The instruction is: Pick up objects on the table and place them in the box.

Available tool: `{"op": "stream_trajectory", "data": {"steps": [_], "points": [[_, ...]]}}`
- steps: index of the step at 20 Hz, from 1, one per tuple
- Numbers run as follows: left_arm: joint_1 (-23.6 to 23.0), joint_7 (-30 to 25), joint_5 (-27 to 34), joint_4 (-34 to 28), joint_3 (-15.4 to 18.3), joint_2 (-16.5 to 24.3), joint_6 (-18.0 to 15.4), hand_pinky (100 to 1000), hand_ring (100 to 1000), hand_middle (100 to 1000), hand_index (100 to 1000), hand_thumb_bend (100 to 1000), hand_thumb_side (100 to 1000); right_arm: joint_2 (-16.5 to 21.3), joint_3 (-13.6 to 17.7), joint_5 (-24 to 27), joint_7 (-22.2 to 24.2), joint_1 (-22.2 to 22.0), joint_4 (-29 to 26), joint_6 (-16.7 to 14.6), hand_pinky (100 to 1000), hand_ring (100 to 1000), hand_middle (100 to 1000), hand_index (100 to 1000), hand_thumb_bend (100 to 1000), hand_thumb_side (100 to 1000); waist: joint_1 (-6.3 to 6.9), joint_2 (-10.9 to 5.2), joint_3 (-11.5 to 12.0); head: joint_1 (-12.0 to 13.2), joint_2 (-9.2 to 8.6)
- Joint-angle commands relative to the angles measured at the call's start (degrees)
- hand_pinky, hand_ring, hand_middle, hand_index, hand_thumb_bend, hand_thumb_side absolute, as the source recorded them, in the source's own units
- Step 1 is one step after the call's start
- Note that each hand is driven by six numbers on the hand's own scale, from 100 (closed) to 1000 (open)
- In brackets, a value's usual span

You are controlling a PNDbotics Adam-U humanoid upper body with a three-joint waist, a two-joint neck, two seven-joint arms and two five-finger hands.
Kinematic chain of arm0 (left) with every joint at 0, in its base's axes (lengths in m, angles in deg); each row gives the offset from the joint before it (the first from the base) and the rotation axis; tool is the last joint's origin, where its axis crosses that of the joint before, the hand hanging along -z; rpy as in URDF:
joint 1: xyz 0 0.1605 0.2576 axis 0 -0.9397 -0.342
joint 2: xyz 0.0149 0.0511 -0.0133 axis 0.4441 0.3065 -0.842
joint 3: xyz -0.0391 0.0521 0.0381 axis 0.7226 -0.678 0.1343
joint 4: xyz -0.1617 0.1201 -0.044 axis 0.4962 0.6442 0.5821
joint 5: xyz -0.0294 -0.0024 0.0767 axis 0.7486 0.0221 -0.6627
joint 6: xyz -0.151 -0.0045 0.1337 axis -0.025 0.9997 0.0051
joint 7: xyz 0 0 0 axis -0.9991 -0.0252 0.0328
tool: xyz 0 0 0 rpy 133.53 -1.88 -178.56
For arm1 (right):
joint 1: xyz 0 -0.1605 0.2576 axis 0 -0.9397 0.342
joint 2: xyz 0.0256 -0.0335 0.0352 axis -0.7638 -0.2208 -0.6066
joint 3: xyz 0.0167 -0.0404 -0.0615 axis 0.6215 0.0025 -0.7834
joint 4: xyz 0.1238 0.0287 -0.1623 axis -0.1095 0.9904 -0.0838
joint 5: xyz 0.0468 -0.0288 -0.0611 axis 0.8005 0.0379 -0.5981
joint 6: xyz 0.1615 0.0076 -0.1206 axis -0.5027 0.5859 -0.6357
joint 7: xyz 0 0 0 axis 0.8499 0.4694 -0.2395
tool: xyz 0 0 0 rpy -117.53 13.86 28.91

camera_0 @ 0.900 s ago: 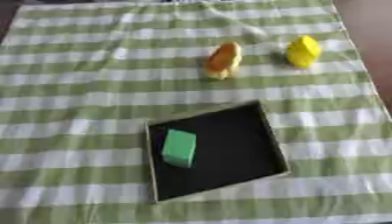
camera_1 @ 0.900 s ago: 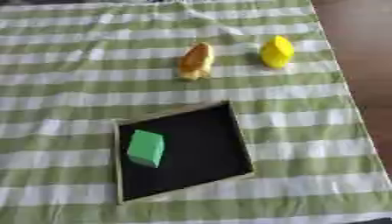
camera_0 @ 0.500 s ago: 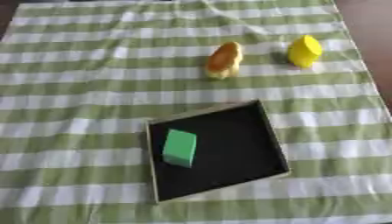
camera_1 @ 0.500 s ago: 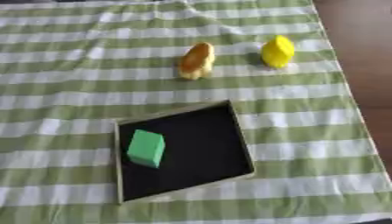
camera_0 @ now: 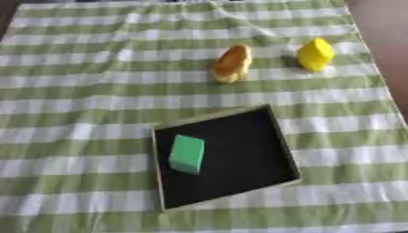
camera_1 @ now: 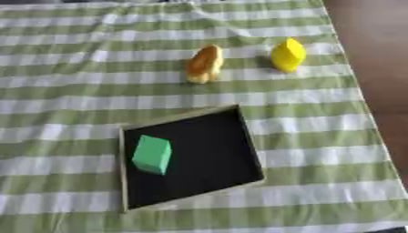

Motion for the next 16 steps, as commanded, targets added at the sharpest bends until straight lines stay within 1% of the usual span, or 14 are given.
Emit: {"op": "stream_trajectory", "data": {"steps": [1, 3, 5, 6, 7, 9, 10, 11, 12, 13, 14, 15, 16], "points": [[0.7, -0.4, 0.2, -1.1, 0.0, 1.8, 0.0, 843, 843, 798, 940, 100, 477, -0.7, -2.6, -7.0, 6.6, 7.1, 15.4, 0.2, 926, 950, 846, 904, 100, 597, -0.21, -1.32, -0.1, -0.4, -0.10], [0.7, -0.5, 0.3, -1.1, -0.1, 1.8, 0.0, 843, 843, 798, 939, 100, 477, -3.1, -3.7, -12.3, 10.6, 11.0, 24.1, -2.4, 928, 957, 859, 913, 100, 628, -0.24, -1.35, -0.1, -0.5, -0.10], [0.7, -0.6, 0.3, -1.1, -0.1, 1.8, 0.0, 843, 843, 798, 939, 100, 478, -5.4, -4.1, -17.1, 14.2, 13.9, 30.7, -5.2, 928, 959, 866, 918, 100, 595, -0.25, -1.37, -0.2, -0.6, -0.20], [0.7, -0.6, 0.4, -1.1, -0.1, 1.8, 0.0, 843, 843, 798, 939, 100, 478, -6.3, -4.4, -19.4, 15.9, 14.9, 33.2, -6.7, 928, 960, 871, 922, 100, 574, -0.25, -1.36, -0.2, -0.6, -0.25], [0.7, -0.6, 0.4, -1.1, -0.1, 1.8, 0.0, 843, 843, 797, 939, 100, 479, -7.1, -4.5, -21.5, 17.4, 15.6, 35.2, -8.1, 928, 960, 874, 923, 100, 535, -0.24, -1.35, -0.2, -0.6, -0.28], [0.7, -0.6, 0.4, -1.1, -0.2, 1.8, 0.0, 843, 842, 797, 938, 100, 481, -8.2, -5.1, -24.9, 20.1, 16.6, 37.9, -10.9, 928, 955, 874, 926, 100, 470, -0.24, -1.32, -0.3, -0.7, -0.36], [0.6, -0.7, 0.4, -1.1, -0.2, 1.8, 0.1, 842, 842, 797, 938, 100, 482, -8.6, -5.5, -26.3, 21.5, 16.9, 38.7, -12.2, 923, 934, 854, 926, 100, 427, -0.25, -1.31, -0.3, -0.7, -0.33], [0.6, -0.7, 0.4, -1.1, -0.2, 1.8, 0.1, 843, 843, 797, 938, 100, 483, -8.8, -5.8, -27.6, 22.8, 17.1, 39.4, -13.3, 921, 924, 846, 930, 100, 365, -0.25, -1.31, -0.3, -0.7, -0.31], [0.5, -0.7, 0.4, -1.1, -0.2, 1.9, 0.2, 842, 843, 797, 938, 100, 483, -8.9, -6.2, -28.9, 24.3, 17.3, 40.0, -14.3, 924, 929, 852, 935, 100, 279, -0.25, -1.31, -0.3, -0.7, -0.29], [0.5, -0.7, 0.4, -1.1, -0.2, 1.9, 0.2, 842, 843, 797, 938, 100, 483, -9.2, -6.4, -30.0, 25.6, 17.4, 40.4, -15.2, 924, 929, 852, 935, 100, 279, -0.24, -1.33, -0.3, -0.8, -0.25], [0.6, -0.7, 0.4, -1.1, -0.1, 1.8, 0.2, 842, 843, 797, 938, 100, 482, -9.4, -6.5, -30.8, 26.8, 17.5, 40.8, -15.8, 928, 935, 856, 934, 100, 163, -0.22, -1.34, -0.3, -0.7, -0.28], [0.6, -0.6, 0.4, -1.1, -0.1, 1.8, 0.2, 842, 844, 797, 938, 100, 482, -9.5, -6.5, -31.5, 27.8, 17.6, 41.1, -16.4, 933, 942, 862, 934, 160, 100, -0.19, -1.35, -0.4, -0.7, -0.33], [0.6, -0.6, 0.4, -1.1, -0.1, 1.8, 0.2, 842, 844, 797, 938, 100, 482, -9.7, -6.5, -32.1, 28.8, 17.7, 41.3, -16.8, 937, 948, 867, 934, 214, 100, -0.18, -1.37, -0.4, -0.7, -0.37]]}}
